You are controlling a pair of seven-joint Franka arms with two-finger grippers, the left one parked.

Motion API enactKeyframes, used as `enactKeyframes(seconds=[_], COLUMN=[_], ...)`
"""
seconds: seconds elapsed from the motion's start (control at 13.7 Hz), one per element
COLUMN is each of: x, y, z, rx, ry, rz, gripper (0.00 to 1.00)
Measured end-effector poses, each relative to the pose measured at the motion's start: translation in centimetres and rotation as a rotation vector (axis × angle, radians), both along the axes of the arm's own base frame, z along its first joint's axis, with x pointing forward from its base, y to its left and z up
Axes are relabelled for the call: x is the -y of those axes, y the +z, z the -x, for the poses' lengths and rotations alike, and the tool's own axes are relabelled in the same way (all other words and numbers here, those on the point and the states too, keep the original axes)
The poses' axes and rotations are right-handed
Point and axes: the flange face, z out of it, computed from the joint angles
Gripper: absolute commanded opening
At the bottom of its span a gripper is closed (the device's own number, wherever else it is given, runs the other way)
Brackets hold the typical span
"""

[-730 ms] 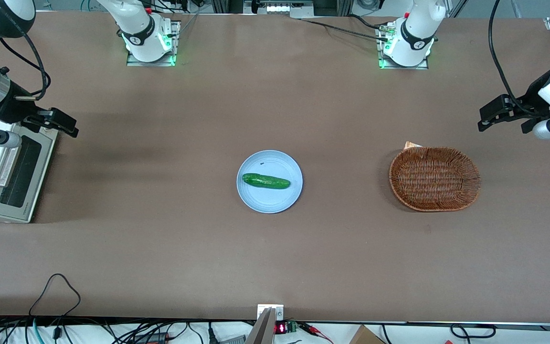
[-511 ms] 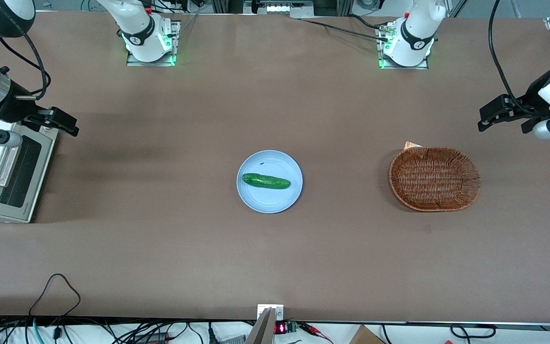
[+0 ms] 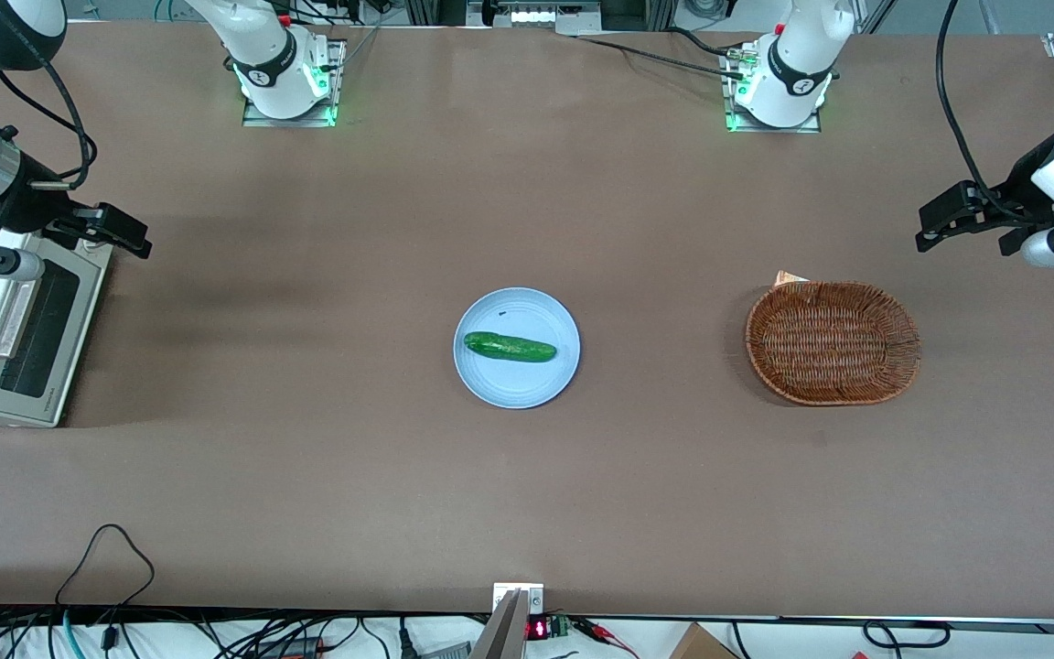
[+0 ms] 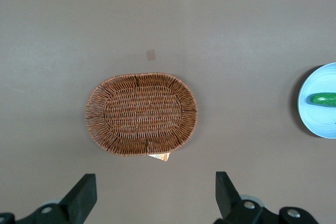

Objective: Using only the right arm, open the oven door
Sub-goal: 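Move the right gripper toward the toaster oven's door handle, then lower the right gripper onto the silver door handle and grip it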

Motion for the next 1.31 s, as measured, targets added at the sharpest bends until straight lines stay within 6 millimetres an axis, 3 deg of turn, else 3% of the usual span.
enactKeyframes(seconds=[0.29,0.36,0.58,0.66,0.73,0.8,0.88,1.31], x=[0.07,0.08,0.09,0.09,0.10,0.11,0.11,0.21], y=[-0.05,-0.05,-0.09,-0.12,-0.18,-0.32,-0.46,-0.80], z=[0.06,0.06,0.06,0.07,0.14,0.33,0.52,0.59], rx=[-0.006,-0.006,-0.008,-0.010,-0.017,-0.033,-0.050,-0.070], ry=[-0.003,-0.003,0.001,0.009,0.027,0.039,0.040,0.036], rz=[0.000,0.000,0.000,0.000,0.000,0.000,0.000,0.000], gripper=[0.98,0.80,0.69,0.59,0.32,0.13,0.01,0.00])
